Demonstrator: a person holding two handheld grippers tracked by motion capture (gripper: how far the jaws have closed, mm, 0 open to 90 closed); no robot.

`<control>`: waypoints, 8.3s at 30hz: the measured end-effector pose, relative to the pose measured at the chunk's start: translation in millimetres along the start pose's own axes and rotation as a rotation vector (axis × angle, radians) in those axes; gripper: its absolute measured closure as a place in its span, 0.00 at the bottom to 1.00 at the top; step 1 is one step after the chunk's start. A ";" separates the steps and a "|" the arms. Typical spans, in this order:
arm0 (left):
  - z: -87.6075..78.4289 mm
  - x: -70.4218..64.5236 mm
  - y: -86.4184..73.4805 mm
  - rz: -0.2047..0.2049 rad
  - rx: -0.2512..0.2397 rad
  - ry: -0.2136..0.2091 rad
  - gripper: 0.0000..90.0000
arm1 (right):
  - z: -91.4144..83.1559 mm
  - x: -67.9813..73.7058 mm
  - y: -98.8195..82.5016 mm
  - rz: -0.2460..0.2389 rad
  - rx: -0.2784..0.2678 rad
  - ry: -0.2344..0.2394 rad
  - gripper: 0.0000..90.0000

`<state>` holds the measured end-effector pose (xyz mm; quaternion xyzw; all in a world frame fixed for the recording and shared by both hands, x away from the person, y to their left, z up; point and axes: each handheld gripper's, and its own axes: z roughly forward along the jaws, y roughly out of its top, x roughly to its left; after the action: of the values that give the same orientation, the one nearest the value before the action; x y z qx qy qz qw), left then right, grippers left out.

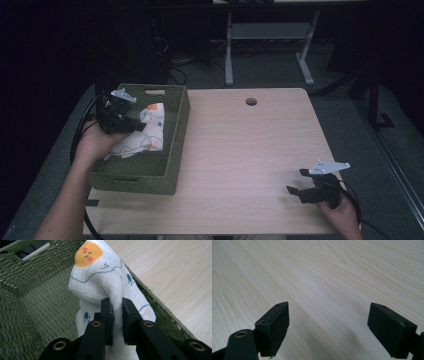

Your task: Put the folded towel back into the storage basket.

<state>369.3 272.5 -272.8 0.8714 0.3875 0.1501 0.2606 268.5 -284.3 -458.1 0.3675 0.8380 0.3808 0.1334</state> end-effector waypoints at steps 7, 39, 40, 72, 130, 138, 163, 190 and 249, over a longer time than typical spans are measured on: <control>2.6 9.4 -7.5 -0.010 0.010 -0.004 0.90 | 0.9 -1.4 -0.3 -0.004 0.002 -0.001 0.19; 55.4 31.4 -25.3 0.088 0.113 -0.078 0.90 | 0.3 -6.2 -3.7 0.025 0.012 -0.020 0.19; 55.5 31.5 -25.1 0.083 0.116 -0.082 0.90 | 0.1 -6.3 -3.9 0.028 0.013 -0.021 0.19; 70.9 39.1 -26.0 0.122 0.140 -0.010 0.75 | -1.1 -6.9 -4.8 0.036 0.015 -0.024 0.19; 45.2 -19.7 11.0 0.118 0.025 -0.055 0.54 | -2.4 -7.5 -3.0 0.034 0.001 -0.007 0.19; 49.1 -26.9 16.1 0.122 0.022 -0.060 0.53 | -3.1 -7.6 -3.1 0.036 -0.001 -0.007 0.19; 54.9 -59.9 36.5 0.135 -0.014 -0.077 0.47 | -3.1 -6.5 -3.1 0.032 -0.004 -0.006 0.19; 74.4 -114.1 58.6 0.165 -0.070 -0.094 0.41 | -5.5 -7.1 -2.5 0.034 -0.014 -0.008 0.19; 158.2 -213.9 44.9 0.083 -0.144 -0.250 0.35 | -7.6 -8.2 -4.1 0.032 -0.018 -0.013 0.18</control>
<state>329.5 32.6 -389.5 0.8777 0.3041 0.0786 0.3620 268.3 -296.1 -456.4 0.3819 0.8278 0.3880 0.1359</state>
